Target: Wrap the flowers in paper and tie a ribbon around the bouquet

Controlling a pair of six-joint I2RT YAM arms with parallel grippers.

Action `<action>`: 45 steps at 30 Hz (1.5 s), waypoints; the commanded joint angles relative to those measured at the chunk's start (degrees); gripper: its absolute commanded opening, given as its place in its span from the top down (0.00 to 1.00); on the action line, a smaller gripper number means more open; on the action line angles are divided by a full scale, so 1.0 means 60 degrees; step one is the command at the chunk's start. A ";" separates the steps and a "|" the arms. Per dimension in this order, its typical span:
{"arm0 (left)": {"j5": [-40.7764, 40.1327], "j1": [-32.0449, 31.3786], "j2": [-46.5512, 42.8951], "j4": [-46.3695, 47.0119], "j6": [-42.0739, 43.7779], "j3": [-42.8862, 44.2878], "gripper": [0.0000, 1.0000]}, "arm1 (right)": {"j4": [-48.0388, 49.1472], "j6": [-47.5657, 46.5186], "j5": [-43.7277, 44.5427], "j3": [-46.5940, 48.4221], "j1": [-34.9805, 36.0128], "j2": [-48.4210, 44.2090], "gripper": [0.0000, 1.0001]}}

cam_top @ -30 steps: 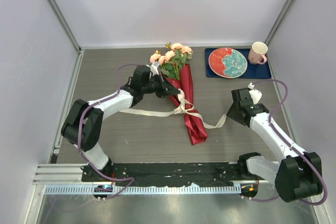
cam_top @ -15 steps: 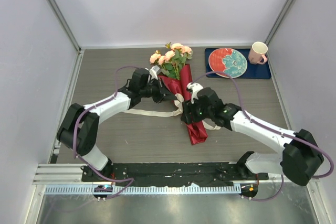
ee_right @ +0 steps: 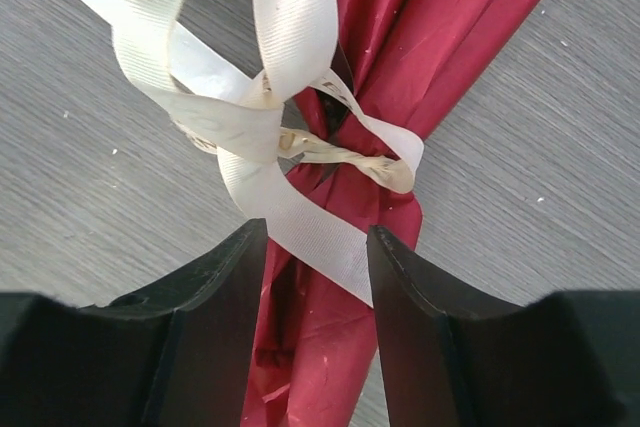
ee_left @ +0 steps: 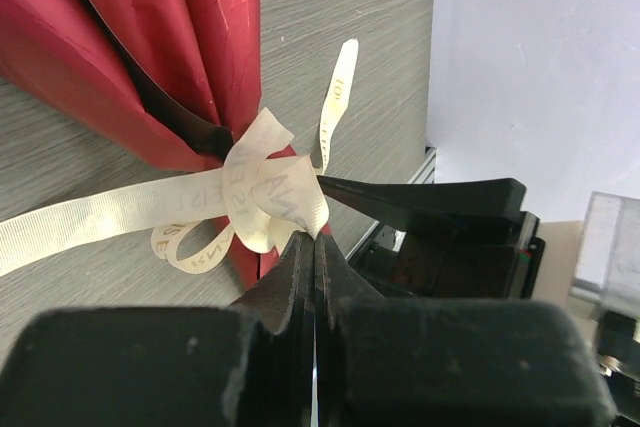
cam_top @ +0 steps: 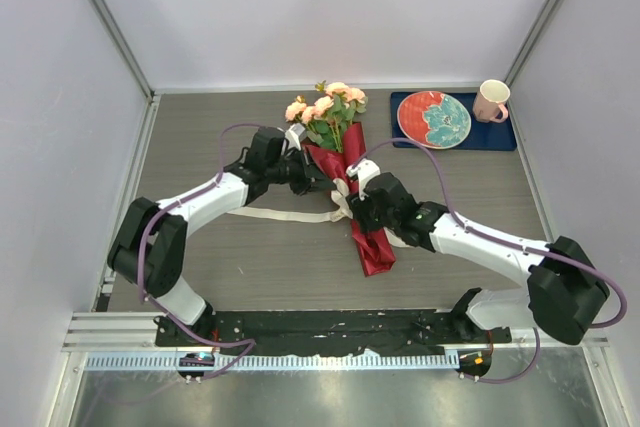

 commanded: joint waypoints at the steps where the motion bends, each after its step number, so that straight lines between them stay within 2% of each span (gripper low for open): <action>1: 0.0240 0.0093 -0.0554 -0.0085 0.0150 0.0507 1.00 | 0.0840 -0.0214 0.0585 -0.0099 0.0045 0.0070 0.51; 3: 0.0269 0.0107 -0.0554 -0.0363 0.0195 0.0580 1.00 | 0.0959 -0.0170 0.0438 -0.0217 0.0045 -0.0018 0.54; 7: 0.0269 0.0151 -0.0583 -0.0422 0.0209 0.0653 1.00 | 0.0974 -0.0097 0.0408 -0.0349 0.0045 0.0040 0.53; 16: 0.0313 0.0239 -0.0657 -0.0510 0.0209 0.0727 1.00 | 0.1706 0.0445 -0.0910 -0.0993 0.0045 -0.0677 0.43; 19: 0.0357 0.0239 -0.0656 -0.0510 0.0180 0.0727 1.00 | 0.1868 0.0416 -0.0356 -0.0964 0.0045 -0.0430 0.42; 25: 0.0371 0.0239 -0.0817 -0.0539 0.0194 0.0624 1.00 | 0.1824 0.0226 0.0642 -0.0847 0.0045 -0.0267 0.48; 30: 0.0357 0.0239 -0.0920 -0.0525 0.0136 0.0536 1.00 | 0.1911 0.0065 0.0672 -0.0832 0.0045 -0.0253 0.61; 37: 0.0357 0.0239 -0.1081 -0.0569 0.0121 0.0449 1.00 | 0.2453 0.0372 0.0042 -0.1008 0.0045 -0.0165 0.89; 39: 0.0342 0.0239 -0.1169 -0.0555 0.0107 0.0332 1.00 | 0.2570 0.0358 -0.0017 -0.0994 0.0045 -0.0078 0.93; 40: 0.0357 0.0239 -0.1169 -0.0569 0.0092 0.0288 1.00 | 0.2629 0.0372 0.0027 -0.0993 0.0030 0.0010 0.99; 45: 0.0342 0.0225 -0.1476 -0.0554 0.0004 -0.0166 1.00 | 0.2907 0.1059 0.0669 -0.0964 -0.0028 0.0376 1.00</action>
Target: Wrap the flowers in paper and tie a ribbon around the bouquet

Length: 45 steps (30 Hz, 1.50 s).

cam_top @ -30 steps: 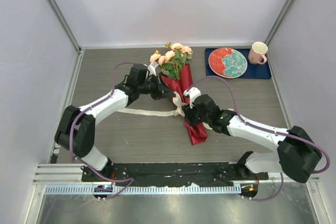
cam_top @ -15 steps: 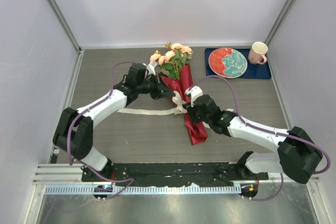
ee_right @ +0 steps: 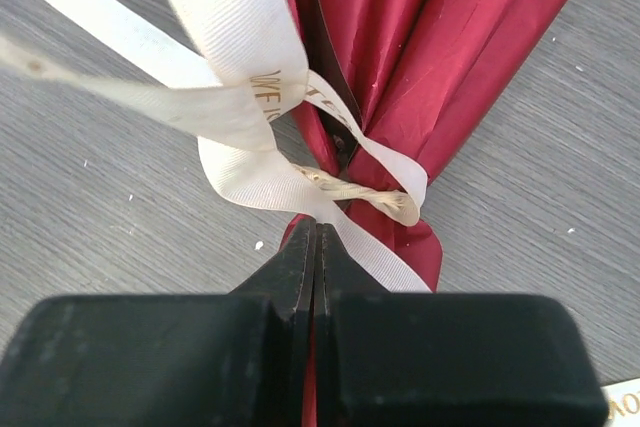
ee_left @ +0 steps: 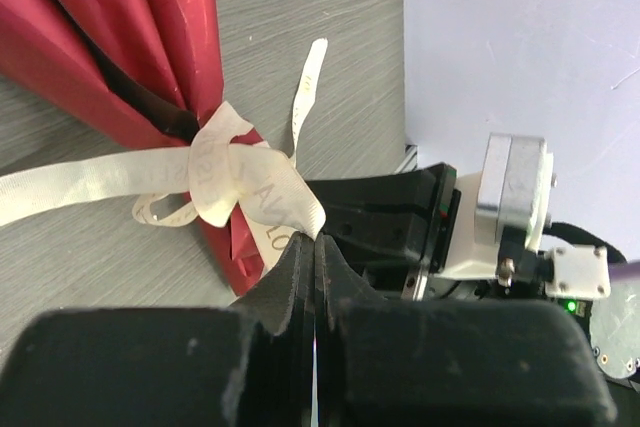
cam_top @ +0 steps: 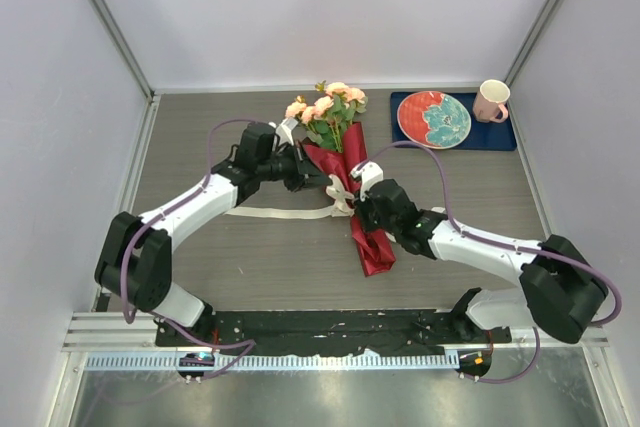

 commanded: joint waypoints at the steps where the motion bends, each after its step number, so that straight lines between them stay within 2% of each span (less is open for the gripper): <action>1: 0.0164 0.0014 -0.0668 0.0109 -0.0087 -0.0479 1.00 | 0.0776 0.0859 0.0606 0.0085 -0.0050 0.0311 1.00; 9: -0.0758 -0.0820 -0.1810 0.0387 -0.0262 -0.2486 1.00 | 0.2181 0.3554 0.1089 -0.0764 -0.0094 0.0283 1.00; 16: -0.1696 -0.2139 -0.2454 0.0373 -0.0731 -0.3716 1.00 | 0.2461 0.3952 0.1295 -0.1028 -0.0197 0.0298 1.00; 19: -0.1931 -0.2388 -0.2645 0.0314 -0.0892 -0.4084 0.94 | 0.2886 0.3981 0.1207 -0.1233 -0.0212 0.0180 1.00; 21: -0.1902 -0.2448 -0.2704 -0.0208 -0.0574 -0.4056 0.77 | 0.2755 0.3952 0.1192 -0.1219 -0.0226 0.0195 1.00; 22: -0.2018 -0.2448 -0.2763 -0.0750 -0.0266 -0.3591 0.69 | 0.2682 0.3966 0.1163 -0.1233 -0.0226 0.0180 1.00; 23: -0.2265 -0.2448 -0.2894 -0.1393 0.0245 -0.3180 0.53 | 0.2565 0.3967 0.1047 -0.1248 -0.0241 0.0151 1.00; 24: -0.2949 -0.2448 -0.2938 -0.2589 0.1105 -0.2234 0.45 | 0.2477 0.3967 0.0973 -0.1262 -0.0226 0.0107 1.00; 25: -0.3261 -0.2419 -0.2881 -0.3021 0.1593 -0.1731 0.37 | 0.2447 0.3996 0.0929 -0.1306 -0.0226 -0.0053 1.00; 26: -0.3438 -0.2389 -0.2532 -0.3345 0.2018 -0.1175 0.17 | 0.2504 0.4010 0.0914 -0.1379 -0.0226 -0.0112 1.00; 27: -0.3570 -0.2316 -0.2166 -0.4146 0.2689 0.0034 0.16 | 0.2592 0.4025 0.0899 -0.1539 -0.0226 -0.0171 1.00; 30: -0.3297 -0.2184 -0.0424 -0.4797 0.3702 0.2044 0.21 | 0.2550 0.3996 0.0739 -0.1497 -0.0241 -0.0215 1.00; 31: -0.2844 -0.2184 0.0059 -0.4958 0.3895 0.2517 0.31 | 0.2448 0.3996 0.0724 -0.1468 -0.0226 -0.0215 1.00; 32: -0.2433 -0.2184 0.1152 -0.5278 0.4173 0.2957 0.40 | 0.2432 0.4068 0.0709 -0.1468 -0.0241 -0.0259 1.00; 34: -0.1714 -0.2199 0.2008 -0.5558 0.4933 0.3838 0.56 | 0.2374 0.4127 0.0694 -0.1482 -0.0255 -0.0318 1.00; 35: -0.1624 -0.2213 0.2288 -0.5661 0.5155 0.4000 0.58 | 0.2330 0.4171 0.0723 -0.1482 -0.0270 -0.0391 1.00; 38: -0.1710 -0.2213 0.2875 -0.5676 0.5830 0.4133 0.55 | 0.2256 0.4303 0.0694 -0.1526 -0.0343 -0.0479 1.00; 40: -0.1565 -0.2228 0.3023 -0.5575 0.6006 0.4061 0.49 | 0.2242 0.4362 0.0636 -0.1541 -0.0372 -0.0537 1.00; 45: -0.1552 -0.2228 0.3286 -0.5033 0.5889 0.3943 0.47 | 0.2314 0.4435 0.0519 -0.1614 -0.0475 -0.0509 1.00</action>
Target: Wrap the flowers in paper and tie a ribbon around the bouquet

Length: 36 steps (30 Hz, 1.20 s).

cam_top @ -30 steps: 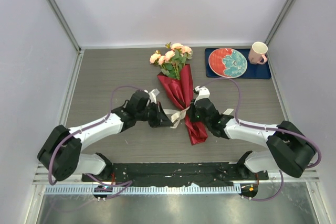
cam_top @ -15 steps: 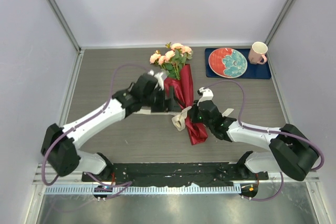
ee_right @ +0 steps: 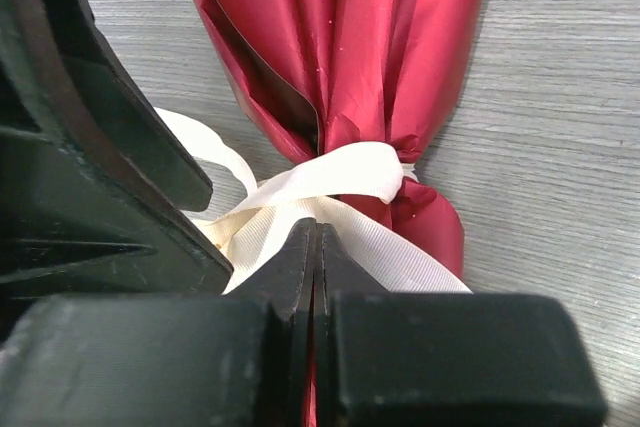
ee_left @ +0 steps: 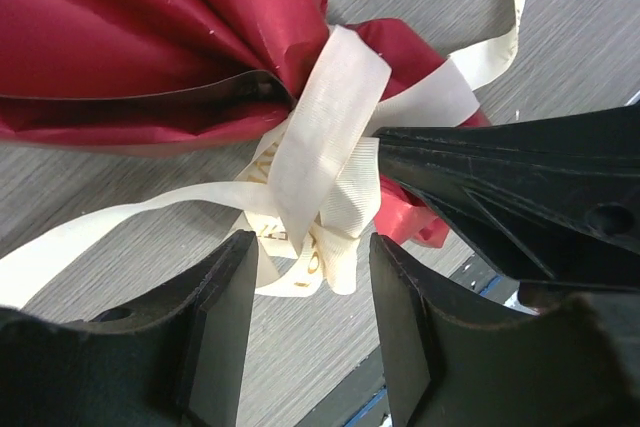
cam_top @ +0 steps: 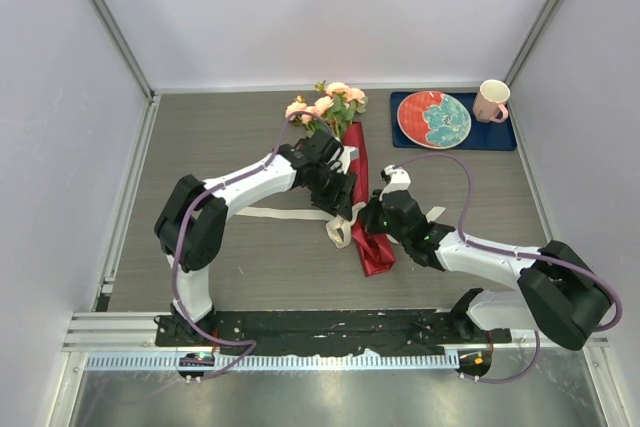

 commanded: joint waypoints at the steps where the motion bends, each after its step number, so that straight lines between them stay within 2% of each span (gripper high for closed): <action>1: 0.0442 -0.0049 -0.0109 0.0409 0.0396 0.0202 0.47 | 0.0304 0.0246 -0.0130 -0.0059 -0.0089 -0.0217 1.00; 5: 0.0150 -0.0050 0.0126 0.0468 0.0337 0.0392 0.54 | 0.0363 0.0305 -0.0276 0.0014 -0.0118 -0.0085 1.00; 14: 0.0135 -0.0035 0.0419 0.0440 0.0337 0.0743 0.62 | 0.0377 0.0553 -0.0496 0.0117 -0.0133 0.0207 1.00; 17: -0.0026 -0.0035 0.0551 0.0381 0.0410 0.0861 0.73 | 0.0348 0.0612 -0.0526 0.0132 -0.0118 0.0237 1.00; 18: -0.0070 -0.0035 0.0537 0.0410 0.0396 0.0861 0.83 | 0.0334 0.0656 -0.0526 0.0146 -0.0118 0.0237 1.00; 24: -0.0261 -0.0049 0.0332 0.0747 0.0382 0.0847 1.00 | 0.0202 0.0934 -0.0526 0.0205 -0.0162 0.0179 1.00; 30: -0.0362 -0.0050 0.0112 0.0835 0.0308 0.0744 1.00 | -0.0032 0.1154 -0.0555 0.0293 -0.0192 0.0179 1.00; 36: -0.0101 -0.0108 -0.0634 0.1843 -0.0261 0.0115 1.00 | -0.0442 0.2529 -0.0365 0.0439 -0.0411 0.0281 1.00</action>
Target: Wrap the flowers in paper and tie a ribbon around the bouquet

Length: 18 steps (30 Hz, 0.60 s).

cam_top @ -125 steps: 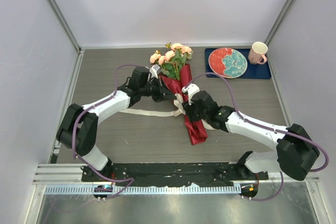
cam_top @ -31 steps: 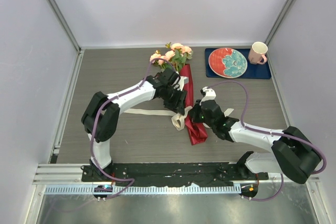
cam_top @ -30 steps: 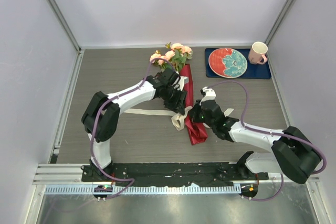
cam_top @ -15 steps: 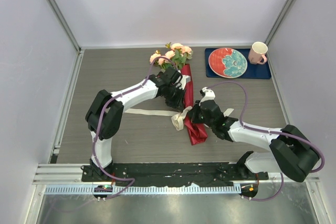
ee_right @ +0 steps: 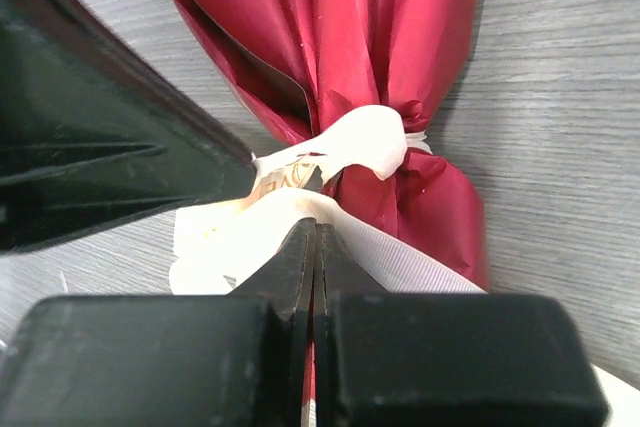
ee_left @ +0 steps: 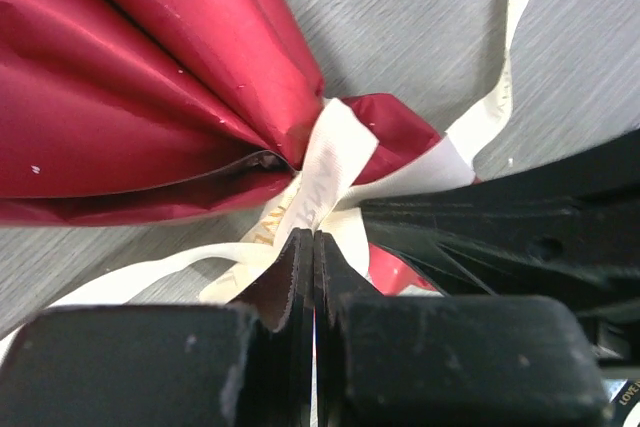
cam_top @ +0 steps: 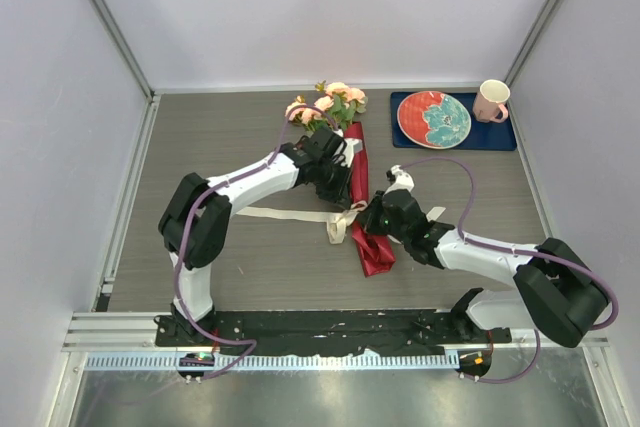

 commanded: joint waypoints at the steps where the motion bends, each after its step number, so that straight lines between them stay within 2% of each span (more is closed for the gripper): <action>1: 0.0319 -0.0123 -0.1145 0.1179 -0.0540 -0.0450 1.00 | -0.0286 0.1288 0.0251 0.0512 -0.0243 0.0171 1.00; 6: 0.0642 -0.0240 -0.1439 0.1794 -0.1141 -0.0964 1.00 | 0.0443 0.2578 -0.0026 0.0323 -0.0916 0.0333 1.00; 11: 0.0702 -0.0357 -0.1468 0.2453 -0.1712 -0.1448 1.00 | 0.0402 0.2653 -0.0656 0.0703 -0.1079 0.0919 1.00; 14: 0.0191 -0.0357 -0.1235 0.1783 -0.1421 -0.0937 0.99 | 0.0242 0.2463 -0.0511 0.0484 -0.1065 0.0715 1.00; 18: -0.0382 -0.0270 -0.0810 0.0756 -0.0732 -0.0306 0.77 | -0.0140 0.2126 -0.0335 0.0192 -0.1079 -0.0045 1.00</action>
